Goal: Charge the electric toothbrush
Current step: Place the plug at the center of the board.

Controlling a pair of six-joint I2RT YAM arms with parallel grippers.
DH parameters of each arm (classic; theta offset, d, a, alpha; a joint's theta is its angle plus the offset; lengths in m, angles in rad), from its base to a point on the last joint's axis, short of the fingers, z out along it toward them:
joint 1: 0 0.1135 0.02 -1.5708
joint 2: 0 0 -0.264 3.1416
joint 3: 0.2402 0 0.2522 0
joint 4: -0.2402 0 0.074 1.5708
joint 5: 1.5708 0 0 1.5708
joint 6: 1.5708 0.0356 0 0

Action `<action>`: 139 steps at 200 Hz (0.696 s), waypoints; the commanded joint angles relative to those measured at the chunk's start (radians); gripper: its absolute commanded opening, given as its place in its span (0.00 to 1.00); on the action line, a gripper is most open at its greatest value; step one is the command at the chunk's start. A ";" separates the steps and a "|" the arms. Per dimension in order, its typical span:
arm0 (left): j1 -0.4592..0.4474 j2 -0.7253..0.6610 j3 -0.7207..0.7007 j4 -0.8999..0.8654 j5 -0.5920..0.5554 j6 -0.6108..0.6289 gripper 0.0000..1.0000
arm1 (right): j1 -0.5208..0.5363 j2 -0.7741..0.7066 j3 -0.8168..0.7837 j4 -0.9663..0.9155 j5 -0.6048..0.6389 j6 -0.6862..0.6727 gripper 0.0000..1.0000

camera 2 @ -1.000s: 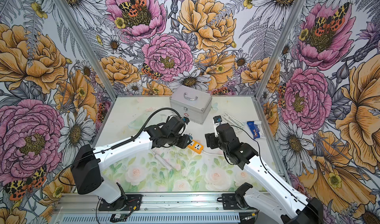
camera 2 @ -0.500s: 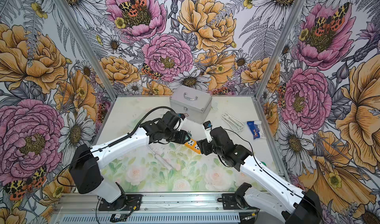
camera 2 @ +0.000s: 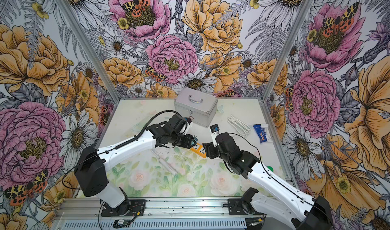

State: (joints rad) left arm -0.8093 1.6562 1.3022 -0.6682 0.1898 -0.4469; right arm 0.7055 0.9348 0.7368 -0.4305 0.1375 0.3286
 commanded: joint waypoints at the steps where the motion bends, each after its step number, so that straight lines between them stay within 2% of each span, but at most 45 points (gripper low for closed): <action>1: -0.016 0.079 0.021 0.001 -0.059 0.009 0.28 | -0.004 -0.012 -0.009 0.016 0.078 0.033 0.71; 32: -0.026 0.149 0.053 -0.001 -0.071 0.017 0.28 | -0.006 0.009 -0.016 0.015 0.078 0.023 0.71; 71: -0.045 0.155 0.031 -0.004 -0.114 0.025 0.28 | -0.006 0.027 -0.017 0.016 0.073 0.015 0.71; 123: -0.132 0.154 -0.025 -0.020 -0.176 0.032 0.30 | -0.005 0.047 -0.011 0.014 0.061 0.011 0.71; 139: -0.157 0.205 -0.029 -0.023 -0.189 0.027 0.31 | -0.006 0.049 -0.004 0.012 0.060 0.012 0.71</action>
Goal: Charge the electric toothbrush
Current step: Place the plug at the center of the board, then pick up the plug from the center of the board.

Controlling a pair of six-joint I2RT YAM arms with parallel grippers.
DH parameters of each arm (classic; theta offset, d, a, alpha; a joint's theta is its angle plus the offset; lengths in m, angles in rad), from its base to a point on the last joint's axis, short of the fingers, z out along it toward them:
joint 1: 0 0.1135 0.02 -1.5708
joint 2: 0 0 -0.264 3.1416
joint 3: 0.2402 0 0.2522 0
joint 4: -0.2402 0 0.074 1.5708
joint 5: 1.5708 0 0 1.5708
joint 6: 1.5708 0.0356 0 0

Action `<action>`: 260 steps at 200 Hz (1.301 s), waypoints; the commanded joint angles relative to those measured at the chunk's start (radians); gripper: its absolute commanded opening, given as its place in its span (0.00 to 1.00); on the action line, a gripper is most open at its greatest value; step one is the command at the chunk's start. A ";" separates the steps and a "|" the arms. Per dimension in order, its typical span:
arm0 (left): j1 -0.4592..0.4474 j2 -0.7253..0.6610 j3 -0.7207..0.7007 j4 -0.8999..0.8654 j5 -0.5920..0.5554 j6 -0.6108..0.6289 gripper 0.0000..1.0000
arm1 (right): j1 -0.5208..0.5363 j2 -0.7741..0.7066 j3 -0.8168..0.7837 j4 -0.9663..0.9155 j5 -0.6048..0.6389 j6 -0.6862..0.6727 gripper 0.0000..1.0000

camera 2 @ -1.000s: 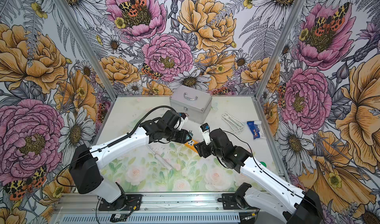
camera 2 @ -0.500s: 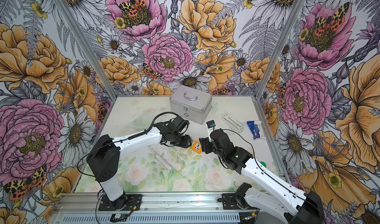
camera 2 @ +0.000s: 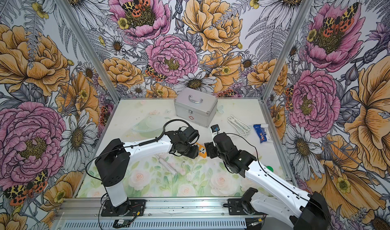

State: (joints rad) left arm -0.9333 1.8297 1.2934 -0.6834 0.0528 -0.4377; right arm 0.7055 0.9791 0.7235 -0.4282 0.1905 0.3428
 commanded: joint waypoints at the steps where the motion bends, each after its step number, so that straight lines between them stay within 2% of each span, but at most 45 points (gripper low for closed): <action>1: -0.034 0.033 -0.020 -0.008 -0.052 0.018 0.31 | -0.006 0.005 0.010 0.009 0.007 -0.003 0.71; 54: -0.088 0.101 -0.022 -0.007 -0.135 0.015 0.37 | -0.006 0.025 0.029 -0.003 0.002 -0.005 0.72; 80: -0.098 0.117 -0.019 -0.007 -0.159 0.031 0.47 | -0.006 0.038 0.041 -0.011 0.004 -0.007 0.72; 100: -0.103 0.113 -0.021 -0.007 -0.165 0.045 0.61 | -0.005 0.042 0.051 -0.017 0.007 -0.008 0.72; 113: -0.110 0.101 -0.022 -0.007 -0.171 0.053 0.77 | -0.006 0.047 0.059 -0.025 0.009 -0.007 0.73; 121: -0.114 0.092 -0.021 -0.007 -0.178 0.061 0.83 | -0.006 0.051 0.063 -0.027 0.009 -0.008 0.72; 158: -0.119 0.015 -0.036 -0.005 -0.234 0.070 0.98 | -0.005 0.071 0.093 -0.064 0.043 -0.008 0.72; 208: -0.054 -0.175 -0.120 0.008 -0.314 0.051 0.99 | -0.017 0.104 0.138 -0.126 0.119 0.036 0.73; 260: 0.070 -0.428 -0.250 0.120 -0.297 0.040 0.99 | 0.001 0.159 0.125 -0.139 0.069 0.160 0.69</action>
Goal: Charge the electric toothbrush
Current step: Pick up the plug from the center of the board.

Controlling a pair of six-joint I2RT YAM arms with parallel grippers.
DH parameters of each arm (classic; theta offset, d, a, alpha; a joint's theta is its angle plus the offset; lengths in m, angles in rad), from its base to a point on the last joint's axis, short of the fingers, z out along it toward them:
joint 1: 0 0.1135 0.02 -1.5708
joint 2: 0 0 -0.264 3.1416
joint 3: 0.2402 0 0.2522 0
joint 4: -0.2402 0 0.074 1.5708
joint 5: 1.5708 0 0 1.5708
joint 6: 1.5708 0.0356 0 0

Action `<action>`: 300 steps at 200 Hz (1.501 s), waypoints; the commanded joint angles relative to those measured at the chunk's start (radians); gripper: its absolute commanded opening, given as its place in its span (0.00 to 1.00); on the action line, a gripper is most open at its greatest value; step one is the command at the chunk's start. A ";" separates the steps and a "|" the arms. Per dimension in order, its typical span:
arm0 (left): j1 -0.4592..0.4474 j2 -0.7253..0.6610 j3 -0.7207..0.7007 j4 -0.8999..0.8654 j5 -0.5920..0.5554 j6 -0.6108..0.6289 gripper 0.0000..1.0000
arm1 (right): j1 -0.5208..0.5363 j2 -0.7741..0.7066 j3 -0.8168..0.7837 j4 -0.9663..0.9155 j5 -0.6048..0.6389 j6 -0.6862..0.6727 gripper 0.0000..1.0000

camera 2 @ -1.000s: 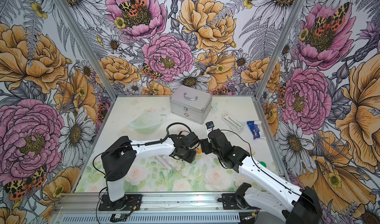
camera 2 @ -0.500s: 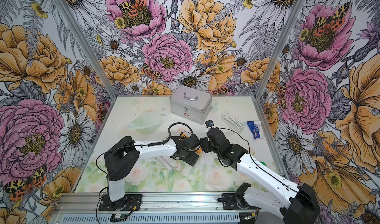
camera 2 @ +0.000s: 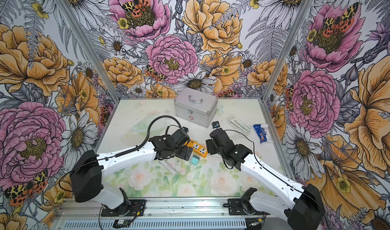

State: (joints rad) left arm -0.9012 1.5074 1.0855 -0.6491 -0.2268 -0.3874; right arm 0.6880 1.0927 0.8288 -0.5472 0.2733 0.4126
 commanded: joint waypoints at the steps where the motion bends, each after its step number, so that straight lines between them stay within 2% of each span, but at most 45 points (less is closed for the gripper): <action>1: 0.040 -0.111 -0.044 0.090 -0.016 -0.011 0.99 | 0.022 0.048 0.020 -0.020 -0.014 0.095 0.68; 23: 0.062 -0.189 -0.074 0.141 -0.012 0.002 0.99 | 0.099 0.097 -0.001 0.006 0.008 0.184 0.67; 30: 0.069 -0.205 -0.079 0.155 -0.007 0.007 0.99 | 0.152 0.108 -0.012 0.027 0.018 0.212 0.67; 70: 0.089 -0.234 -0.105 0.229 0.001 0.015 0.99 | 0.308 0.170 -0.065 0.127 0.087 0.314 0.69; 94: 0.090 -0.240 -0.123 0.269 0.004 0.011 0.99 | 0.349 0.227 -0.080 0.138 0.090 0.289 0.69; 125: 0.093 -0.254 -0.152 0.307 0.007 0.009 0.99 | 0.401 0.315 -0.061 0.140 0.071 0.124 0.72; 157: 0.096 -0.271 -0.169 0.327 0.010 0.011 0.99 | 0.398 0.345 -0.038 0.143 0.034 -0.018 0.77; 194: 0.096 -0.286 -0.185 0.333 0.010 0.017 0.99 | 0.339 0.359 -0.022 0.145 -0.010 -0.081 0.80; 258: 0.099 -0.288 -0.190 0.342 0.010 0.019 0.99 | 0.271 0.428 0.022 0.141 -0.216 -0.217 0.80; 300: 0.099 -0.286 -0.191 0.342 0.011 0.017 0.99 | 0.236 0.449 0.024 0.142 -0.191 -0.224 0.79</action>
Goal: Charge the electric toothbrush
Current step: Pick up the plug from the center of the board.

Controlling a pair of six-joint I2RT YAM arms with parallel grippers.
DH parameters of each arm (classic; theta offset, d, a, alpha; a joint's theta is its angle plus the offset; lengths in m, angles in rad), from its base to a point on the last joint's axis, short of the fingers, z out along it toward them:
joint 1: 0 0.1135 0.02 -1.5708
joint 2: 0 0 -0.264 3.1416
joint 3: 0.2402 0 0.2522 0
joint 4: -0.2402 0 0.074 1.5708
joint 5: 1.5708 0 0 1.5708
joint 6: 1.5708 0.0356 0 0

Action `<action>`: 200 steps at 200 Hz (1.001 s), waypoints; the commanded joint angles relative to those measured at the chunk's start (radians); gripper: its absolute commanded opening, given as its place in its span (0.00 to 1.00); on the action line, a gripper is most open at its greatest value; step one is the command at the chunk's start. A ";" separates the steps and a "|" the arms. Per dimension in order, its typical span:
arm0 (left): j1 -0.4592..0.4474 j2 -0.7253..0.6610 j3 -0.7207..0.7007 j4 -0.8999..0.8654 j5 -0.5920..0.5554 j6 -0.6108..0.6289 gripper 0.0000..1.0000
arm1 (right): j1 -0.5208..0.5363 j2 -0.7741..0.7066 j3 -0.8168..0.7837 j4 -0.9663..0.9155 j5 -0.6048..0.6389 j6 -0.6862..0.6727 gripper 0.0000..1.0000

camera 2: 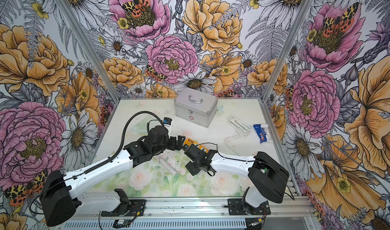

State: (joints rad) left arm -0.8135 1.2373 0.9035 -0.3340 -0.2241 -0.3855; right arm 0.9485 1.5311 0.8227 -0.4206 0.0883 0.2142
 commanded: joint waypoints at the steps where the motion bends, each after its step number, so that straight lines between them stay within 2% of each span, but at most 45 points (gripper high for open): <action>1: 0.011 -0.016 -0.009 0.027 0.008 0.016 0.99 | -0.026 0.011 0.030 0.016 -0.006 -0.026 0.79; 54: 0.013 0.004 0.003 0.028 0.040 0.022 0.99 | -0.060 0.048 0.053 0.016 -0.040 -0.079 0.79; 102: 0.014 0.014 0.008 0.030 0.044 0.023 0.99 | -0.078 0.080 0.059 0.017 -0.045 -0.091 0.74; 147: 0.013 0.022 0.016 0.030 0.048 0.031 0.99 | -0.085 0.091 0.063 0.017 -0.075 -0.092 0.67; 177: 0.013 0.027 0.017 0.030 0.048 0.031 0.99 | -0.088 0.102 0.068 0.017 -0.100 -0.086 0.66; 200: 0.013 0.031 0.016 0.029 0.052 0.031 0.99 | -0.088 0.114 0.071 0.017 -0.095 -0.082 0.60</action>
State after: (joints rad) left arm -0.8127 1.2564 0.9039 -0.3305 -0.1917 -0.3702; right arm 0.8688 1.6245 0.8658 -0.4168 0.0055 0.1310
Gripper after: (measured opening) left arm 0.986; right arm 0.621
